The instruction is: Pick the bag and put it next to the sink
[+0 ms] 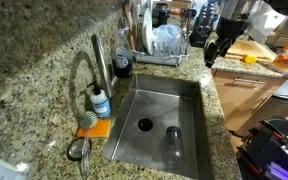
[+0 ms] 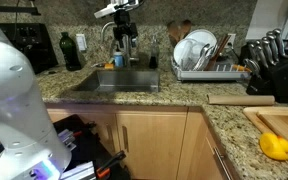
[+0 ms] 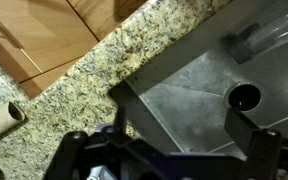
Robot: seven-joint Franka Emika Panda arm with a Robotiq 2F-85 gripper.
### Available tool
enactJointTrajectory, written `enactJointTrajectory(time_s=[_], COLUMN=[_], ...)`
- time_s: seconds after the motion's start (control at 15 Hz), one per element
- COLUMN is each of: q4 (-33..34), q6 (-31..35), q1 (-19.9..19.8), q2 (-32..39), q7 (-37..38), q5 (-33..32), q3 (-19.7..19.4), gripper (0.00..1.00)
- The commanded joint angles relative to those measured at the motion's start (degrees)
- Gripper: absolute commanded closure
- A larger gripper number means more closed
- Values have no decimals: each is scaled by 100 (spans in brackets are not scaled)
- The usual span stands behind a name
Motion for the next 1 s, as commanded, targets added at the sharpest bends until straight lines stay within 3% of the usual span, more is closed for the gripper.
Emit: enactJointTrajectory(time_s=[0.0, 0.13, 0.6, 0.67, 0.87, 0.93], q4=[12, 115, -10, 122, 102, 63], q6=[-17, 573, 217, 368, 264, 520], q1=[145, -134, -916, -763, -985, -1134], q2=[12, 57, -1012, -690, -974, -918], q7=[30, 324, 77, 125, 25, 304], q5=[-37, -116, 595, 436, 550, 151], q3=[-132, -415, -1942, -1676, -1959, -1804], gripper=[0, 0, 0, 0, 0, 0])
